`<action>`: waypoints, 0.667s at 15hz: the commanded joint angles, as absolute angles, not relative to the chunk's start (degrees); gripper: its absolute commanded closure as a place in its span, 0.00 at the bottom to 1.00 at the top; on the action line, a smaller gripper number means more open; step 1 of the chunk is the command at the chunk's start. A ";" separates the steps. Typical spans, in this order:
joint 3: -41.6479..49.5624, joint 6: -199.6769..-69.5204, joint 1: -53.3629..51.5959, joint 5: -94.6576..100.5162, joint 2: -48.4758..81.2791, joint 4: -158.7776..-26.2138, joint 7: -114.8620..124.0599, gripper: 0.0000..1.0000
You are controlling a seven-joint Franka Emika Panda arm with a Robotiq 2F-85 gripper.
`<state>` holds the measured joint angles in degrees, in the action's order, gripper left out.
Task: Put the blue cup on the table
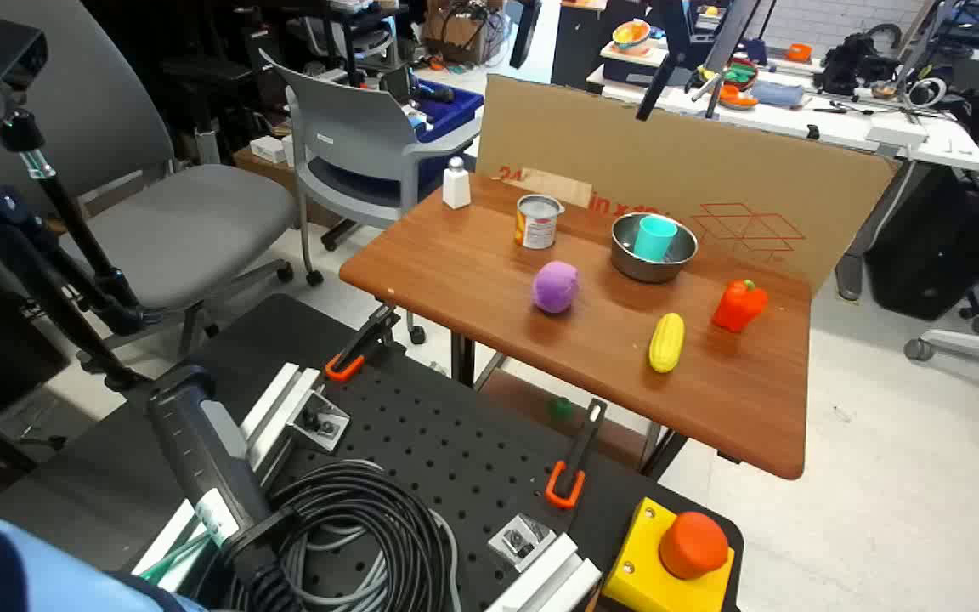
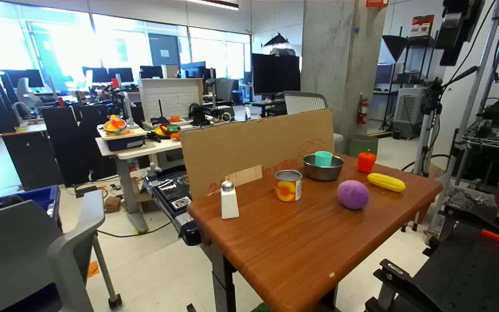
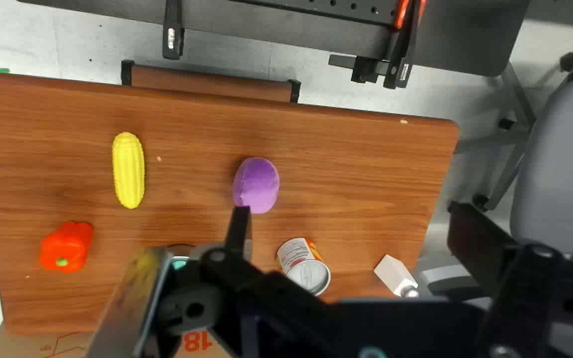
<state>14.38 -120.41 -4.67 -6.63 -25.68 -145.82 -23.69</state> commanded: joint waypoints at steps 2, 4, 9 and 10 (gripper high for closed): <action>12.78 -120.21 -2.99 -7.43 -25.49 -145.73 -24.32 0.00; 12.78 -120.21 -2.99 -7.43 -25.49 -145.73 -24.32 0.00; 12.62 -119.57 -3.73 -10.69 -12.95 -139.92 -19.77 0.00; 14.34 -121.98 -5.79 -10.48 -9.36 -138.65 -18.14 0.00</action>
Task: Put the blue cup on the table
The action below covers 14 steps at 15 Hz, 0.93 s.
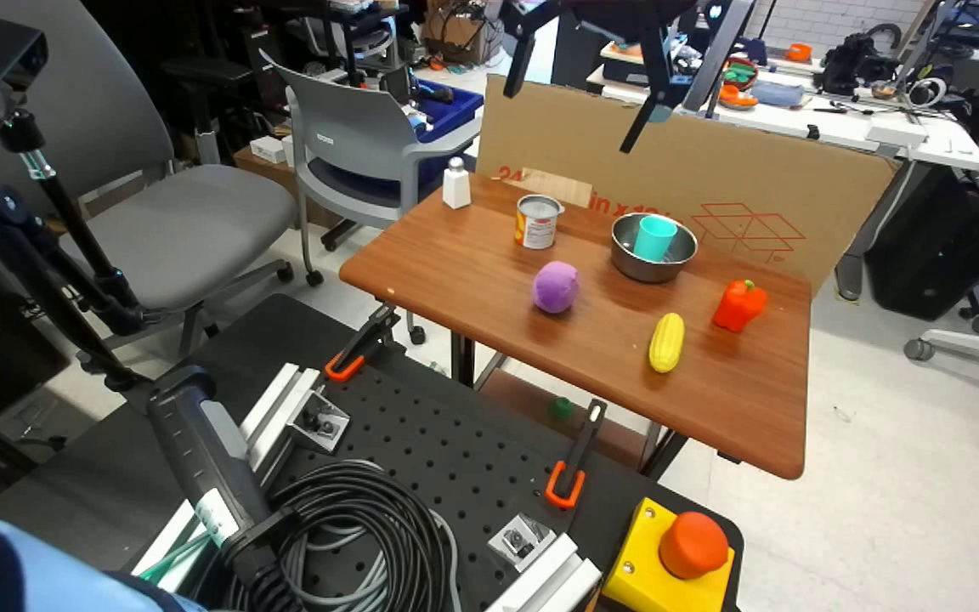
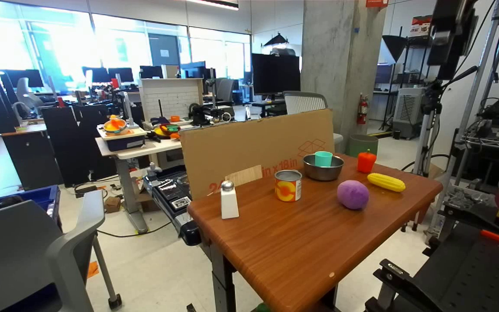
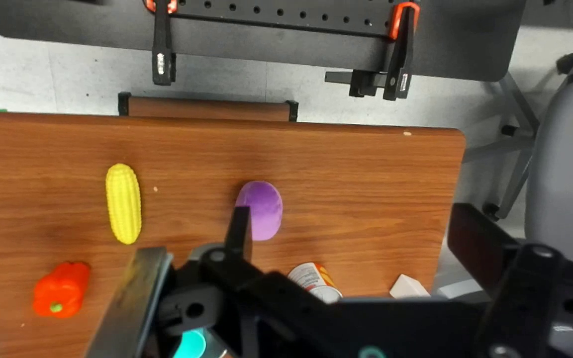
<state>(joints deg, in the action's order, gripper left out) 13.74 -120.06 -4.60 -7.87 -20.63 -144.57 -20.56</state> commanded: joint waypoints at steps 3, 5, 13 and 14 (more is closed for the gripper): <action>11.24 -126.83 -2.94 -11.92 0.79 -132.97 -17.11 0.00; 9.65 -129.98 -1.60 -11.94 8.33 -127.05 -16.68 0.00; 5.74 -133.04 3.12 -5.22 27.57 -108.11 -10.43 0.00; 5.73 -133.58 3.25 -4.23 28.94 -106.58 -9.79 0.00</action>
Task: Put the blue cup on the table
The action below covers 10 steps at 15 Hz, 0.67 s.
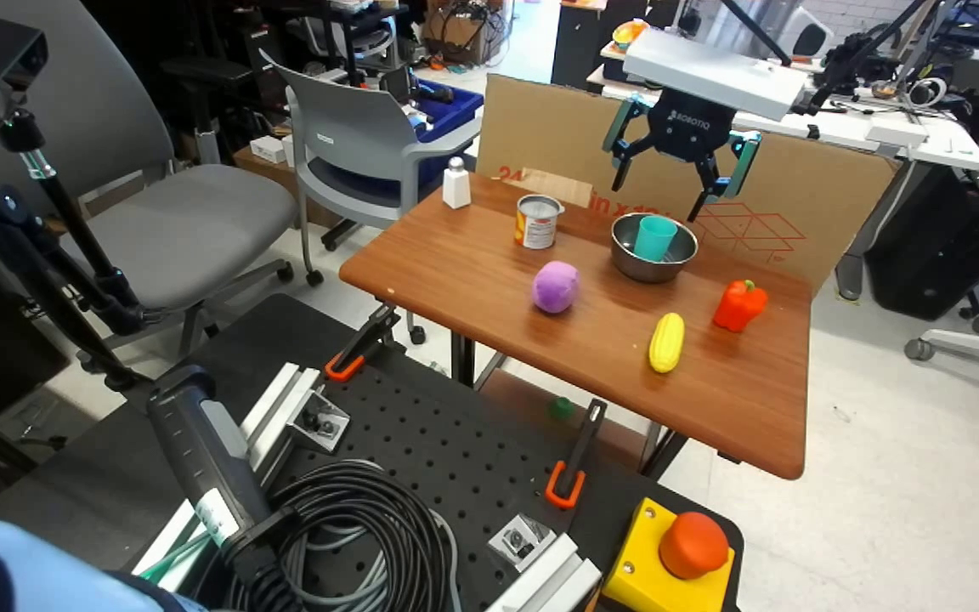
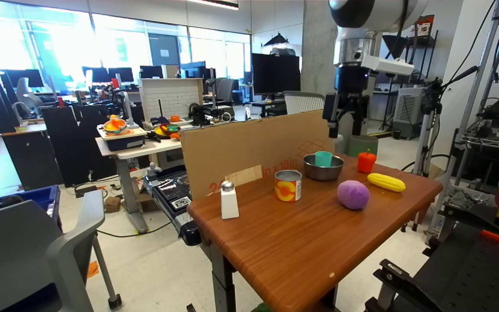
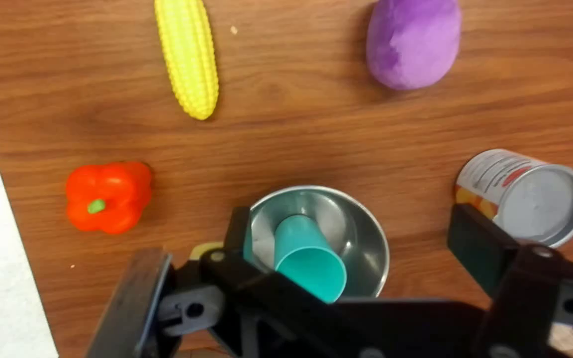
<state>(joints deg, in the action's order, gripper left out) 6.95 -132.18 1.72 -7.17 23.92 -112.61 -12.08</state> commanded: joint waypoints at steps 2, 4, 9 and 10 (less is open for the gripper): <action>5.56 -134.03 3.76 -2.93 31.02 -104.06 -8.91 0.00; 5.19 -134.62 4.27 -2.12 32.73 -102.11 -8.91 0.00; 4.36 -134.49 4.70 -1.79 36.82 -98.26 -8.96 0.00; 4.23 -134.39 4.70 -1.64 37.76 -97.53 -8.96 0.00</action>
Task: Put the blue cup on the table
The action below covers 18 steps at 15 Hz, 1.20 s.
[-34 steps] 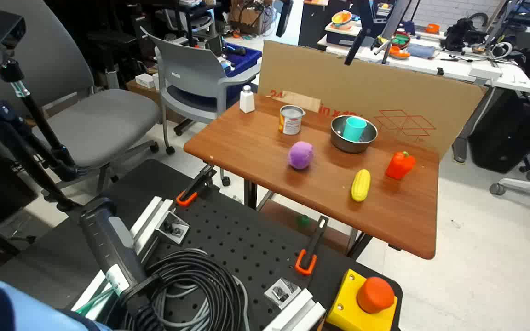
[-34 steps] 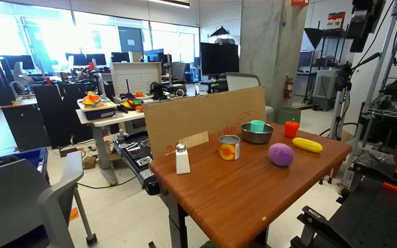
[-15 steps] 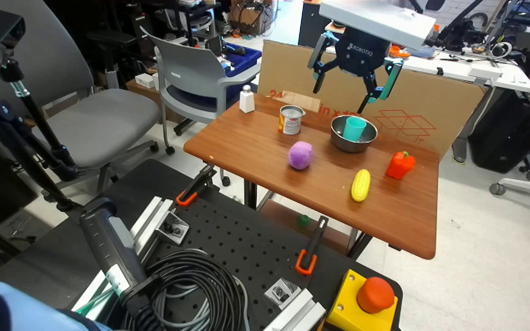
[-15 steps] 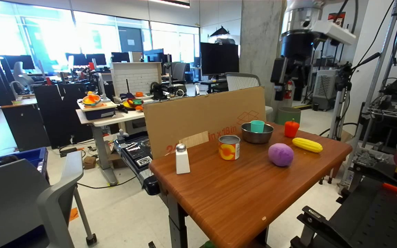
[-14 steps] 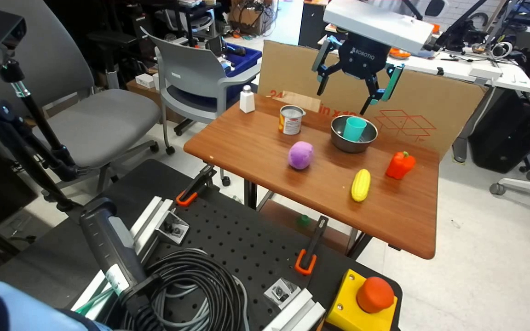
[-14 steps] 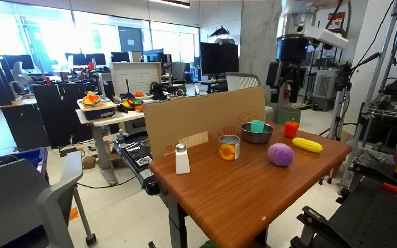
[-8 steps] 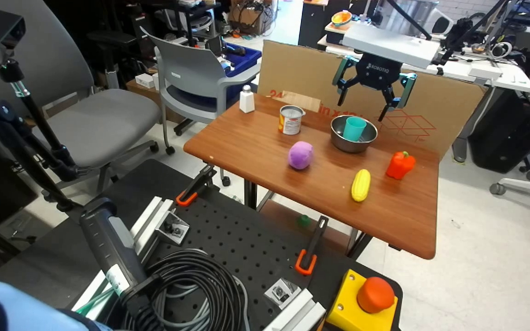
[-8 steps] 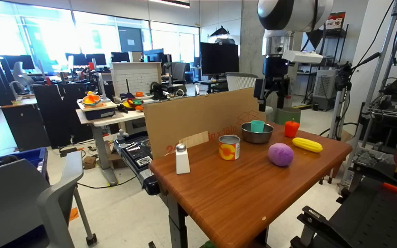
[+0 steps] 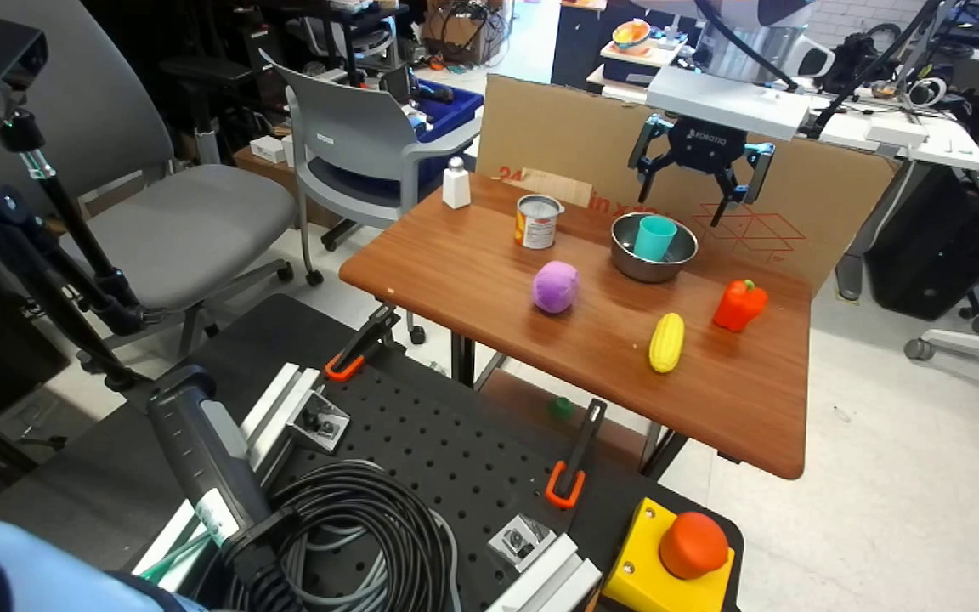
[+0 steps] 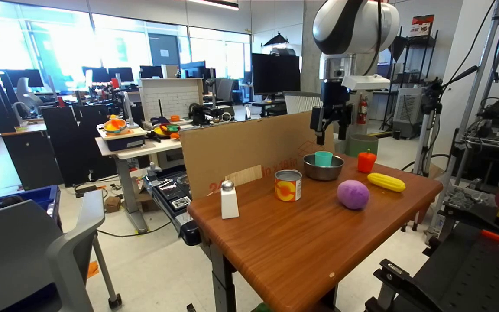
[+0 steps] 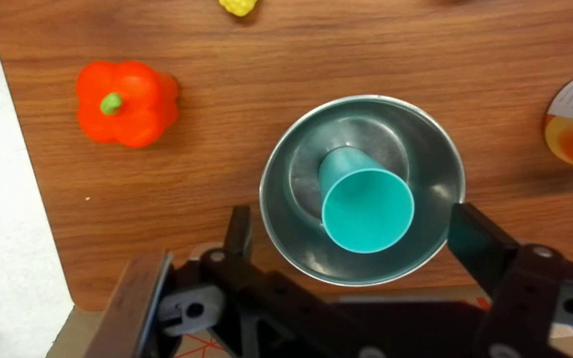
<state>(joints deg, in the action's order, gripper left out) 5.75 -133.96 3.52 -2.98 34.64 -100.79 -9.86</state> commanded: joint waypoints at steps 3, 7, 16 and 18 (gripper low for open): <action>3.89 -133.64 4.68 -1.46 40.44 -95.30 -8.78 0.00; 3.65 -132.97 4.59 -1.30 43.12 -92.84 -8.66 0.13; 3.00 -131.45 4.74 -1.45 42.75 -91.68 -9.35 0.79; 2.41 -131.38 4.75 -1.57 40.56 -93.21 -10.15 0.84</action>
